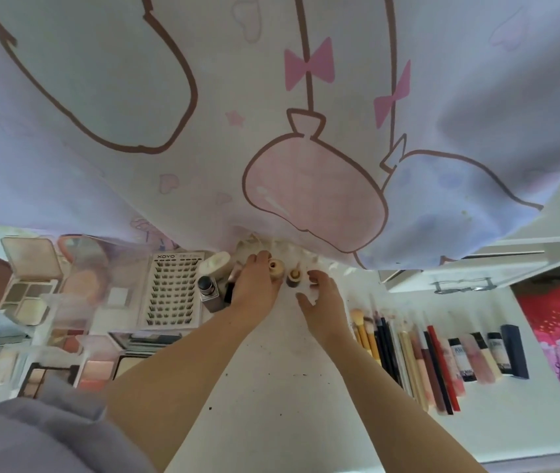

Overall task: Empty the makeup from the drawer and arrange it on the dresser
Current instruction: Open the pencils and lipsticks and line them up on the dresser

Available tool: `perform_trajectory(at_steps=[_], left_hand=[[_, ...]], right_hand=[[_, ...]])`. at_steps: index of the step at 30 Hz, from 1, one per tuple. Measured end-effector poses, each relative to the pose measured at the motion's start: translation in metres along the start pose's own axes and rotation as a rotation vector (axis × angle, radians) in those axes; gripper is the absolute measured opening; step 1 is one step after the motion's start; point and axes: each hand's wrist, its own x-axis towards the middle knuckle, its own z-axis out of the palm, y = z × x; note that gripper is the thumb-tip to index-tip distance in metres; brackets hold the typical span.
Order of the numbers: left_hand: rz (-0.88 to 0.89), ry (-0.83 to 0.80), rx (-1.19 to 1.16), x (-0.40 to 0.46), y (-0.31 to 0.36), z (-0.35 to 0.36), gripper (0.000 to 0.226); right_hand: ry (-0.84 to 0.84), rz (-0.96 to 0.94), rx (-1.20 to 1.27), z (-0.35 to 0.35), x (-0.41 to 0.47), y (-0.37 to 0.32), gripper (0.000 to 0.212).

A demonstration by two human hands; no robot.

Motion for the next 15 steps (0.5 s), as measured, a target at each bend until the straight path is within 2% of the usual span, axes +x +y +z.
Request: perform_trajectory(at_steps=[3, 6, 8, 9, 10, 13, 15], left_hand=[[-0.001, 0.045, -0.009, -0.012, 0.004, 0.001, 0.051], [0.026, 0.228, -0.326, -0.038, 0.008, -0.007, 0.049], [0.101, 0.425, -0.424, -0.066, 0.010, 0.000, 0.034], [0.144, 0.419, -0.466, -0.082, 0.013, 0.009, 0.024], [0.163, 0.343, -0.489, -0.095, 0.019, 0.021, 0.017], [0.124, -0.041, -0.409, -0.117, 0.043, 0.059, 0.005], [0.102, -0.130, -0.242, -0.115, 0.061, 0.079, 0.015]], right_hand=[[0.051, -0.040, -0.018, -0.029, -0.024, 0.013, 0.034], [0.119, -0.026, -0.097, -0.070, -0.042, 0.036, 0.020], [0.088, 0.034, -0.194, -0.090, -0.050, 0.052, 0.018], [0.056, 0.069, -0.232, -0.096, -0.053, 0.058, 0.018], [0.022, 0.089, -0.265, -0.098, -0.056, 0.064, 0.019], [-0.044, 0.080, -0.375, -0.094, -0.064, 0.073, 0.022], [-0.070, 0.071, -0.437, -0.089, -0.064, 0.075, 0.023]])
